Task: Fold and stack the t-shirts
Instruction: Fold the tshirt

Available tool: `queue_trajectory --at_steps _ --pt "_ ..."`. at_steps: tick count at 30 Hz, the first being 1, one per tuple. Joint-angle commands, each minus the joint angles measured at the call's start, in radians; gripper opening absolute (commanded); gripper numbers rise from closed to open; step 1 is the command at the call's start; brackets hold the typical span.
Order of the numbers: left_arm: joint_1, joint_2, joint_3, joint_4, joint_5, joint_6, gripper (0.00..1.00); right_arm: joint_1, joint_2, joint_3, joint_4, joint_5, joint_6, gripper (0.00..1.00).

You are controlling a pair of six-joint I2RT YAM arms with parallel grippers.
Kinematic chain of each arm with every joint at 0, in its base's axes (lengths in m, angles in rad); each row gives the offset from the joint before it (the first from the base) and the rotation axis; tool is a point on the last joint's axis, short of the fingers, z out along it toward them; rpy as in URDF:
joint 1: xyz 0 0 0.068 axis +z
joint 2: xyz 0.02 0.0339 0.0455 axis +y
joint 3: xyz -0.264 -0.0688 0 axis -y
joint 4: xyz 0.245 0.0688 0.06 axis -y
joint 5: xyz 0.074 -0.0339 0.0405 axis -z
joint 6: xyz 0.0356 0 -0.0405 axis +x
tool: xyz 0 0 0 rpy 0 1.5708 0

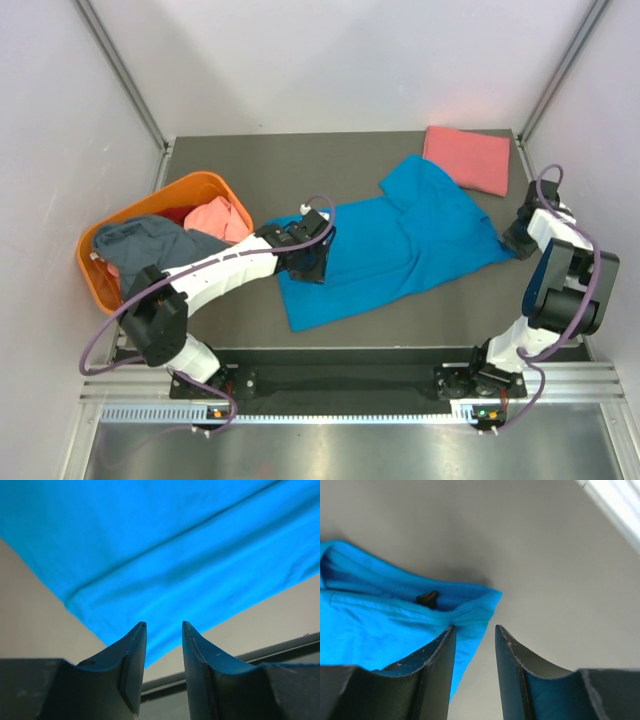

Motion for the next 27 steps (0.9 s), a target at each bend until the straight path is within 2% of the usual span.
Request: queue_trajectory --at_steps 1,11,19,27 --pt "0.005 -0.044 -0.046 -0.035 -0.013 -0.058 0.4 -0.026 -0.054 -0.002 0.053 0.038 -0.057 0.38" --pt "0.05 -0.058 -0.123 -0.058 -0.056 -0.088 0.42 -0.059 -0.013 -0.028 0.126 0.031 -0.083 0.38" --pt "0.108 -0.085 -0.199 -0.051 -0.013 -0.108 0.46 -0.063 0.013 -0.035 0.151 0.05 -0.089 0.38" --pt "0.109 -0.134 -0.299 0.017 0.059 -0.167 0.48 -0.062 0.0 -0.081 0.18 0.018 -0.087 0.38"
